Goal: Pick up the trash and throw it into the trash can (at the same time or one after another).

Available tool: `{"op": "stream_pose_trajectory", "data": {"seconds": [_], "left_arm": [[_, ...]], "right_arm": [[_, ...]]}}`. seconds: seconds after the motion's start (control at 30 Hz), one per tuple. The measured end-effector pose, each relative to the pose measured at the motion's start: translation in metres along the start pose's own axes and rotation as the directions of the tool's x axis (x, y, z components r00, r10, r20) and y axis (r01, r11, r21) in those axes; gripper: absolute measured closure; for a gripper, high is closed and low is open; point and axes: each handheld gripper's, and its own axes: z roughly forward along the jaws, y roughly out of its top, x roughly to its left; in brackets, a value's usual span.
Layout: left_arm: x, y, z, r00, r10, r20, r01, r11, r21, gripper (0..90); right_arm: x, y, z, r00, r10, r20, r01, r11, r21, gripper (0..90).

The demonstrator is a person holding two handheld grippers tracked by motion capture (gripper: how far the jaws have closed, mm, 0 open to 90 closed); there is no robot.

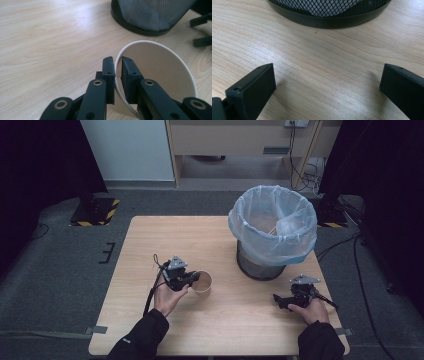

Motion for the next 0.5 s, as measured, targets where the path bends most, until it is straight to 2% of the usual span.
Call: {"op": "stream_pose_trajectory", "data": {"seconds": [0.13,0.27,0.3,0.37,0.5], "left_arm": [[-0.003,0.010,-0.013,0.9999,-0.001,0.012,0.001,0.9986,-0.053,81.0],[-0.006,0.020,-0.027,0.9997,0.011,0.020,-0.008,0.9937,-0.112,81.0],[-0.006,0.020,-0.027,0.9997,0.011,0.020,-0.008,0.9937,-0.112,81.0],[-0.009,0.027,-0.037,0.9996,0.013,0.026,-0.009,0.9879,-0.155,81.0],[-0.013,0.036,-0.048,0.9993,0.021,0.030,-0.014,0.9789,-0.204,81.0]], "right_arm": [[0.000,0.000,0.000,1.0000,0.000,0.000,0.000,1.000,0.000,0.5],[0.000,0.000,0.000,1.0000,0.000,0.000,0.000,1.000,0.000,0.5],[0.000,0.000,0.000,1.0000,0.000,0.000,0.000,1.000,0.000,0.5],[0.000,0.000,0.000,1.0000,0.000,0.000,0.000,1.000,0.000,0.5],[0.000,0.000,0.000,1.0000,0.000,0.000,0.000,1.000,0.000,0.5]]}}
